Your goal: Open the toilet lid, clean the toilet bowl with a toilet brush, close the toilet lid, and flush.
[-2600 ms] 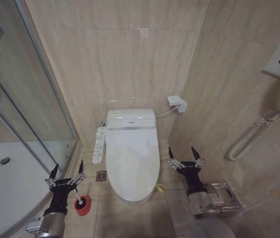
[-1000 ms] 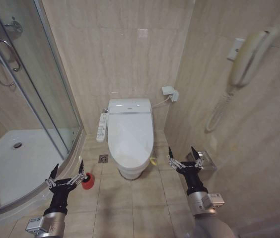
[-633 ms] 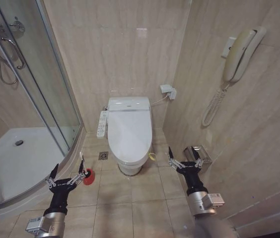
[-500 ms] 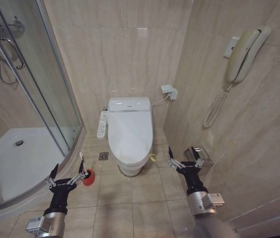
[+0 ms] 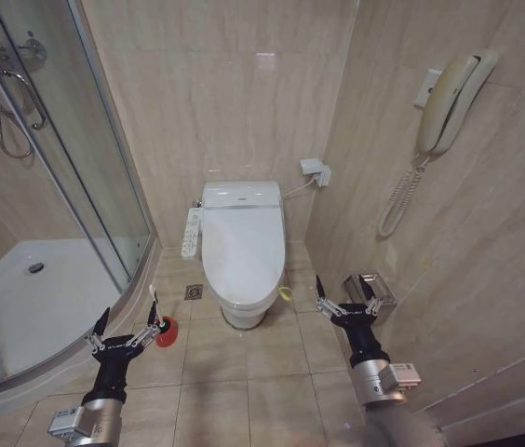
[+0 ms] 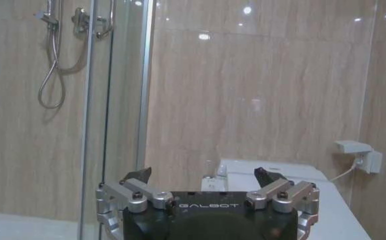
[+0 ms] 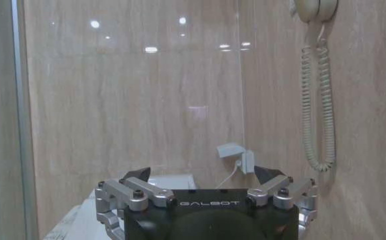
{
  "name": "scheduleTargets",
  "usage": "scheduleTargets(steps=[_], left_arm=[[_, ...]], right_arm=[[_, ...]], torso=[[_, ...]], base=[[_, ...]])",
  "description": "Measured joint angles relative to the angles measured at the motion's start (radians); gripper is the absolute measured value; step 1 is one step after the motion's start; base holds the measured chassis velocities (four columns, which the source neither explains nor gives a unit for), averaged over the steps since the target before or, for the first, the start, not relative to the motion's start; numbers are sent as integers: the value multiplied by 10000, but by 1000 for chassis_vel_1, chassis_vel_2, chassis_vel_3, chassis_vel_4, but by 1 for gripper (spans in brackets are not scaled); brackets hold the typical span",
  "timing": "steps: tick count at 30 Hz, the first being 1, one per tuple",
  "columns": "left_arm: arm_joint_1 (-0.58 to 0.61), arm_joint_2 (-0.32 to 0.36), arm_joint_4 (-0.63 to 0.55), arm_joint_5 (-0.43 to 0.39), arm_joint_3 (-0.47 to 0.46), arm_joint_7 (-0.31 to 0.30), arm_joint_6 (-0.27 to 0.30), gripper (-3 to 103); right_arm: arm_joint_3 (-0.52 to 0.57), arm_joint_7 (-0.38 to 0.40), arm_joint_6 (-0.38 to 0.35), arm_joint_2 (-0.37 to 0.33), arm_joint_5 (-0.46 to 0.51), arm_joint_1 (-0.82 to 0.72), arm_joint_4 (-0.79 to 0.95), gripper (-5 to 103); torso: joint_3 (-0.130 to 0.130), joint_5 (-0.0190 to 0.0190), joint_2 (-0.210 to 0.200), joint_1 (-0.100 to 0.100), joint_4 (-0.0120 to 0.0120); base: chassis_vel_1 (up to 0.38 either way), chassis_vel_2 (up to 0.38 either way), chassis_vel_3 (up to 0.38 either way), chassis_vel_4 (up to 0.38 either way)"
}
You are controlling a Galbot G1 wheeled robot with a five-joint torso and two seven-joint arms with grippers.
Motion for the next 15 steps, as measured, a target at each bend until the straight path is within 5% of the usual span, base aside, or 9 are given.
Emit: scheduleTargets(steps=[15], left_arm=[[-1,0,0,0,-1,0,0,100]], right_arm=[[0,0,0,0,0,-1,0,100]], torso=[[-1,0,2,-1,0]], base=[[30,-22,-24,29]])
